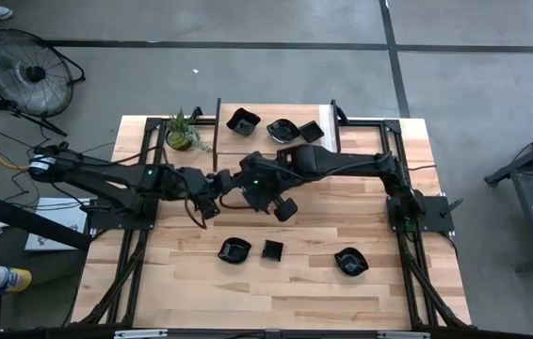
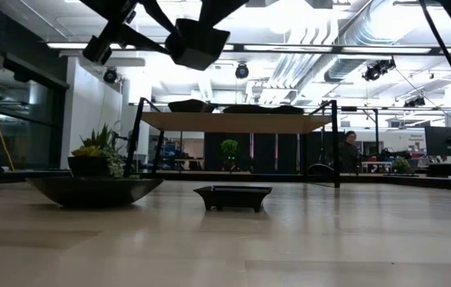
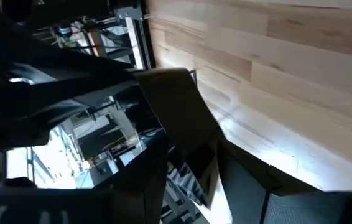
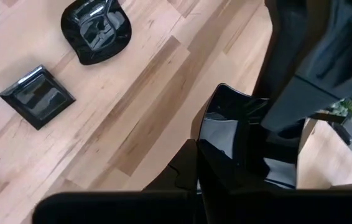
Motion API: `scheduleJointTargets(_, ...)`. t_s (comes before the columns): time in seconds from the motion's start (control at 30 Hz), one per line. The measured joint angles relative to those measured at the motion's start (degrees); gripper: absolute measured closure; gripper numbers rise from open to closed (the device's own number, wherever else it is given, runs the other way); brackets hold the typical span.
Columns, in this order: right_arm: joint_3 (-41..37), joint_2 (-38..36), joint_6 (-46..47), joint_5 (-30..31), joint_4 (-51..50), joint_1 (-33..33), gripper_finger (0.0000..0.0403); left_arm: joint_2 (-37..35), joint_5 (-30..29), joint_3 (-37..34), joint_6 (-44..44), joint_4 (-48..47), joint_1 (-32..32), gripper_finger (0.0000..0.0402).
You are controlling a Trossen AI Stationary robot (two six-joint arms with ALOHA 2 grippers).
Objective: Pick & Place Mini shaped plates
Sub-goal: Stack the black distorted square plate on top of the black distorted square plate on the shelf
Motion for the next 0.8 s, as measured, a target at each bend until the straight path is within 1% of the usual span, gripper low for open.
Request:
scheduleJointTargets(0.2, 0.0, 0.0, -0.9, 1.2, -0.1, 0.9, 0.0403, 0.0, 0.1, 0.0, -1.1, -0.4, 0.0, 0.0266)
scheduleJointTargets(0.3, 0.0, 0.0, -1.2, 1.1, -0.2, 1.0, 0.0403, 0.0, 0.3, 0.0, -1.6, -0.4, 0.0, 0.0275)
scheduleJointTargets(0.4, 0.0, 0.0, -1.3, 1.3, 0.0, 0.9, 0.0403, 0.0, 0.6, 0.0, -1.9, -0.8, 0.0, 0.0298)
scheduleJointTargets(0.7, 0.0, 0.0, -2.0, 2.1, -0.1, 0.9, 0.0403, 0.0, 1.0, 0.0, -2.1, -1.3, 0.0, 0.0387)
scheduleJointTargets(0.8, 0.0, 0.0, -2.7, 2.0, 0.0, 1.0, 0.0402, 0.0, 1.8, 0.0, -2.2, -1.4, 0.0, 0.0397)
